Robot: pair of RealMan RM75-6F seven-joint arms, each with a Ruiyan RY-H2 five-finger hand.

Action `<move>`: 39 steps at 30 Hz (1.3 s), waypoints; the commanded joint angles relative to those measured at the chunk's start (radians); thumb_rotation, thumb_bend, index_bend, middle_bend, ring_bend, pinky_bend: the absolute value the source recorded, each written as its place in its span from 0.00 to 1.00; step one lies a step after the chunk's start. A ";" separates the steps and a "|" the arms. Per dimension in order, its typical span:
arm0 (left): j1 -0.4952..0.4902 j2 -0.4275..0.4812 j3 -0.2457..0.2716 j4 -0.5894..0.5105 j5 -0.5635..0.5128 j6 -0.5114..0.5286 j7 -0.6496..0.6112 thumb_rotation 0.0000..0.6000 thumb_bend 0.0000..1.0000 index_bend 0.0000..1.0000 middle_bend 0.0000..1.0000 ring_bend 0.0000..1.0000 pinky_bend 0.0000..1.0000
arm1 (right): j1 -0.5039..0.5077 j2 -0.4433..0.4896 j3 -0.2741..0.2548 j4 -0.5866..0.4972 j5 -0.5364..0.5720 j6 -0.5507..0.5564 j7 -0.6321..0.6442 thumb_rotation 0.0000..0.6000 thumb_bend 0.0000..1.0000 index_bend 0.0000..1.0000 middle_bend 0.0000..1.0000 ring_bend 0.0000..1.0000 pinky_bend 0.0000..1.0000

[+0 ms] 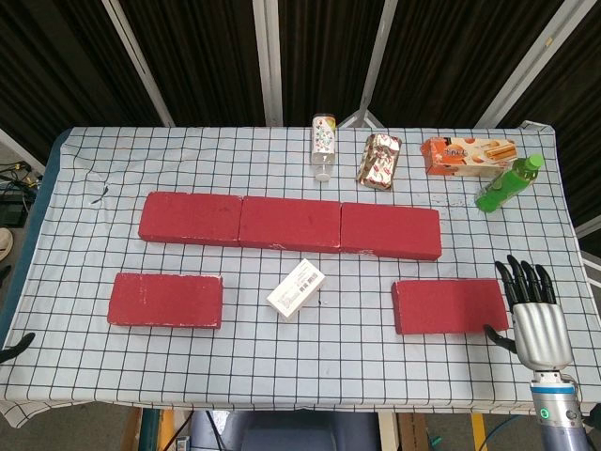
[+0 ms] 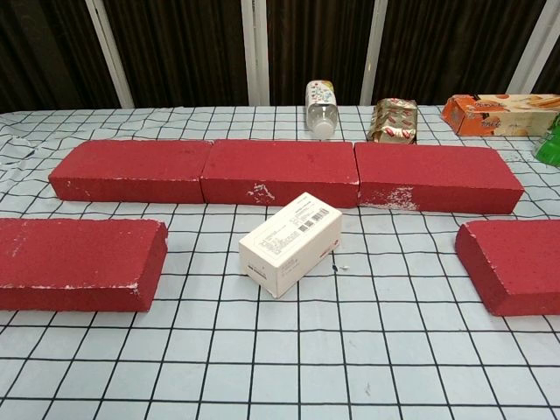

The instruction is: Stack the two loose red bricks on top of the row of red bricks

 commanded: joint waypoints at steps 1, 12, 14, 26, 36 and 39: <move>-0.001 0.000 -0.001 0.000 -0.003 -0.003 0.000 1.00 0.22 0.08 0.01 0.00 0.17 | 0.001 0.000 0.000 -0.001 0.005 -0.005 -0.006 1.00 0.17 0.00 0.00 0.00 0.00; -0.002 -0.009 0.002 -0.007 0.014 0.006 0.020 1.00 0.22 0.08 0.01 0.00 0.18 | -0.007 0.018 -0.003 -0.025 0.012 -0.006 -0.003 1.00 0.17 0.00 0.00 0.00 0.00; -0.001 -0.010 0.003 -0.004 0.020 0.009 0.017 1.00 0.22 0.08 0.01 0.00 0.18 | -0.006 0.019 -0.004 -0.028 0.014 -0.010 -0.003 1.00 0.17 0.00 0.00 0.00 0.00; 0.008 -0.008 0.006 -0.001 0.031 0.027 0.001 1.00 0.22 0.05 0.00 0.00 0.18 | 0.018 0.025 -0.035 -0.058 0.024 -0.105 0.014 1.00 0.17 0.00 0.00 0.00 0.00; 0.014 -0.026 -0.006 0.006 0.036 0.056 0.022 1.00 0.22 0.05 0.00 0.00 0.10 | 0.111 0.101 -0.053 -0.153 0.142 -0.343 -0.182 1.00 0.17 0.00 0.00 0.00 0.00; 0.017 -0.030 -0.006 0.010 0.043 0.067 0.021 1.00 0.22 0.05 0.00 0.00 0.06 | 0.130 0.105 -0.048 -0.173 0.181 -0.378 -0.216 1.00 0.16 0.00 0.00 0.00 0.00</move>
